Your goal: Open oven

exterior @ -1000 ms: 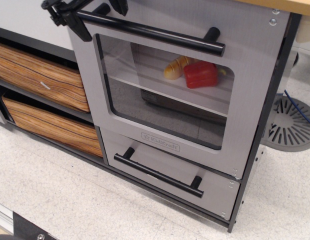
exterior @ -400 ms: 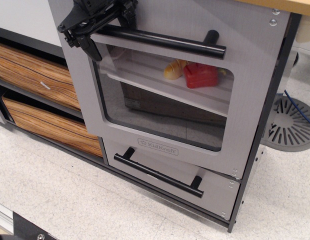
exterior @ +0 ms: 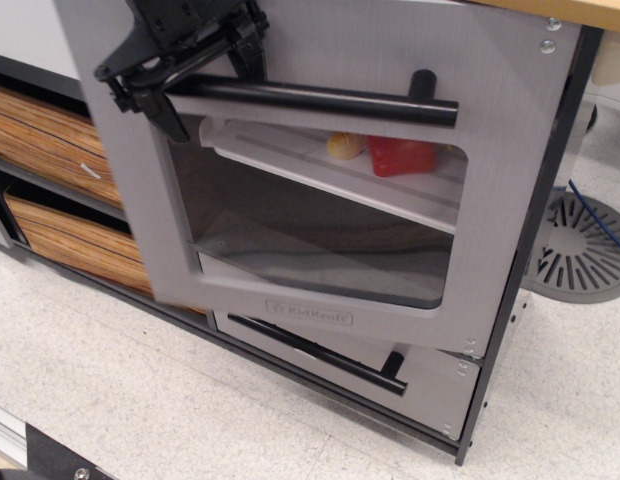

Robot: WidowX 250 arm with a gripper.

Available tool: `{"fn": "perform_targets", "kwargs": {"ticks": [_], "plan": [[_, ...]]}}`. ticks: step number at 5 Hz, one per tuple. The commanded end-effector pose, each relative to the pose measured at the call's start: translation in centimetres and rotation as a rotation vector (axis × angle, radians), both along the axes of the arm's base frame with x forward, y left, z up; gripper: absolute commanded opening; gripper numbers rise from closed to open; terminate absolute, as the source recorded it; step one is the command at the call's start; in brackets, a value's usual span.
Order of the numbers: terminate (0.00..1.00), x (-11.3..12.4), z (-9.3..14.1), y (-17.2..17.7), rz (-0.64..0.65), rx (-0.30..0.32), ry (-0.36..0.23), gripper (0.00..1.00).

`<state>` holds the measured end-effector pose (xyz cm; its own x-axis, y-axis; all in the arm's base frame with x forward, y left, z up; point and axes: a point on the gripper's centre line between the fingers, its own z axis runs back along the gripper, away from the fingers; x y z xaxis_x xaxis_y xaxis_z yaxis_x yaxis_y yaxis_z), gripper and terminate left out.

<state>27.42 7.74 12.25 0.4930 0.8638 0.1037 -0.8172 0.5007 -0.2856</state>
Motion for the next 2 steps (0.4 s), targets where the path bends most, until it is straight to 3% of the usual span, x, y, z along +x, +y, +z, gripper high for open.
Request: {"fn": "perform_targets", "kwargs": {"ticks": [1,2], "plan": [[0.00,-4.3,5.1,-0.4,-0.147,-0.029,-0.037,1.00],[0.00,-6.5,4.0,-0.5,-0.246,0.025,0.032,1.00]]}}
